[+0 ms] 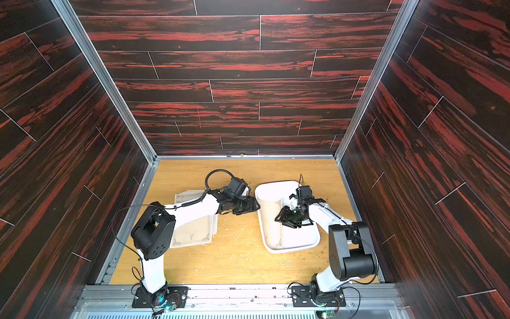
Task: Take out the stationery paper from the storage box
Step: Pick up the stationery paper from the storage box.
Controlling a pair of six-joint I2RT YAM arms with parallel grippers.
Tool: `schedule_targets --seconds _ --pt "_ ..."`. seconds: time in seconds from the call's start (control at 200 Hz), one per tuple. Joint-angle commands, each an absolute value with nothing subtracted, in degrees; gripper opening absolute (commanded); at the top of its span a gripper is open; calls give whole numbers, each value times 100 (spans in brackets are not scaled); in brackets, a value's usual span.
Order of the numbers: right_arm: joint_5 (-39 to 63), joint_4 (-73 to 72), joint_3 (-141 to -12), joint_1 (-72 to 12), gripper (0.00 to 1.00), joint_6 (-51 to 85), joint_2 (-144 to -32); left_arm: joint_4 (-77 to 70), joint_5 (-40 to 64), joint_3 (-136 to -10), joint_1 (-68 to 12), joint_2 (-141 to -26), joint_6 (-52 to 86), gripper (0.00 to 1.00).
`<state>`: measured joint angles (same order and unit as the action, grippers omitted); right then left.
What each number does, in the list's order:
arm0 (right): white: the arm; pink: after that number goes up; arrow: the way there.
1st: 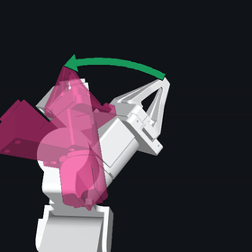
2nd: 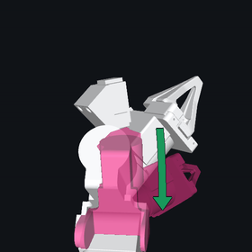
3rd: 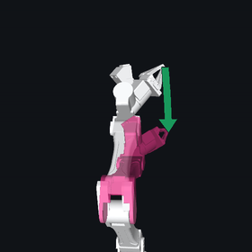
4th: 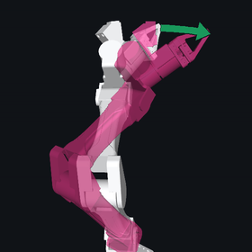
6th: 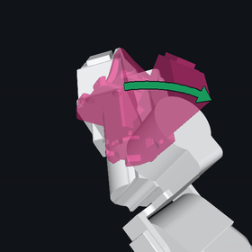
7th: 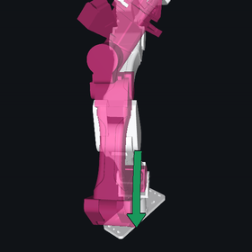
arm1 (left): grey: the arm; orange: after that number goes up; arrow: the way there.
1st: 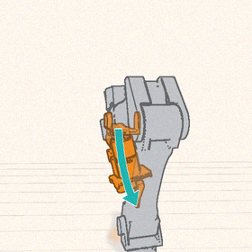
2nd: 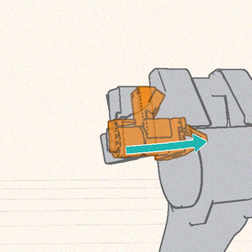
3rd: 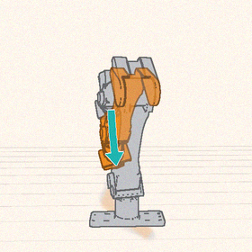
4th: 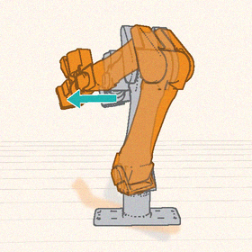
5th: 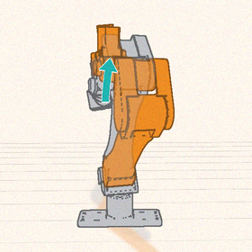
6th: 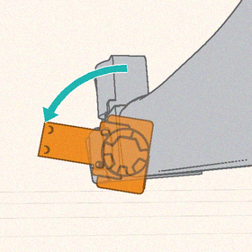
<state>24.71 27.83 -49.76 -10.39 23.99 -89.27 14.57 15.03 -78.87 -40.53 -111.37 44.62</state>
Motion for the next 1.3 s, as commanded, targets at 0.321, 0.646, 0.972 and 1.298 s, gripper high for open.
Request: schedule_targets --seconds 0.321,0.646,0.972,1.298 --pt "2528 2610 -4867 -1060 30 2404 -8990 1582 1568 -8057 -4069 -11222 4469 69" --pt "2276 2403 -4771 -1059 15 2365 -9214 1626 1559 -8057 -4069 -11121 4404 69" --pt "1228 2973 -5073 -1056 0 2136 -8900 1661 1572 -8205 -4072 -10856 3907 71" --pt "-503 4334 -6211 -1592 0 1829 -8119 1294 871 -7736 -4043 -9561 2711 74"
